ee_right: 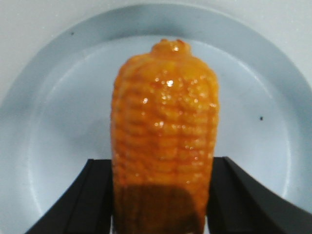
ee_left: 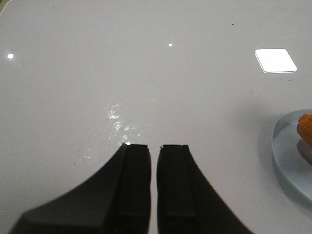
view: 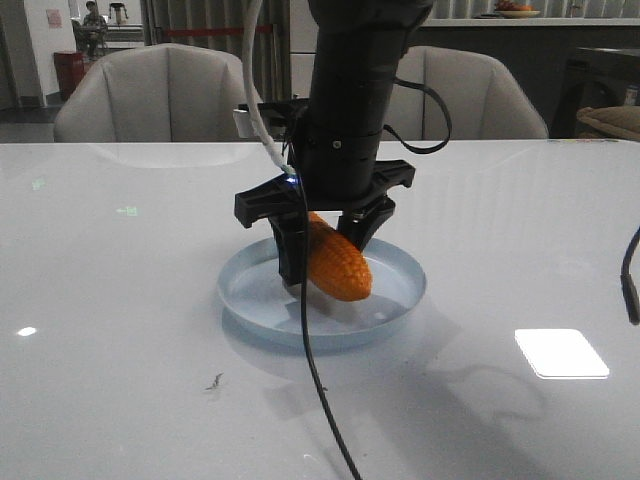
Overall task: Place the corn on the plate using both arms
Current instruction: 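Lower the corn onto the plate and open the right gripper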
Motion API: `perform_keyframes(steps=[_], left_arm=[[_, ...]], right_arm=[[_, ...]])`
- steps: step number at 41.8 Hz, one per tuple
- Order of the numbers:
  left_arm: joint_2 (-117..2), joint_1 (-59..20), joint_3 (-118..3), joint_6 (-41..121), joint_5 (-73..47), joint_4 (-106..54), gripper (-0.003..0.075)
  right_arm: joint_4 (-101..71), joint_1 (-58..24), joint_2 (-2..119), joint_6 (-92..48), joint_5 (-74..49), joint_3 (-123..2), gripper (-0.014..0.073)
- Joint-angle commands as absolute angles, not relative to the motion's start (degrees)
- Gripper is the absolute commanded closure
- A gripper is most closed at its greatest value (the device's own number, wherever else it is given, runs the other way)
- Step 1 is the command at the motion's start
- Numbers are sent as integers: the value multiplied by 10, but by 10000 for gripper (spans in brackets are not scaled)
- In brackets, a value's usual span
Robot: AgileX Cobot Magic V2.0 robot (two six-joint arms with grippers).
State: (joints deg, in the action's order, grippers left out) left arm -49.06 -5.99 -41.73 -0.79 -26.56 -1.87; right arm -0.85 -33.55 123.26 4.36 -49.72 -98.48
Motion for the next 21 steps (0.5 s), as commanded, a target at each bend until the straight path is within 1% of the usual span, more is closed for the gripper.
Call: perform_keyframes(steps=[1,21], left_arm=[[-487,-59,-433,-13,-230,-23,570],[-487,-59,-433,-13,-230,-23,570]], right_arm=[[-7,-334,1197,42,-488,-1003,115],[-8,-334,1197,50,-505,-1004,117]])
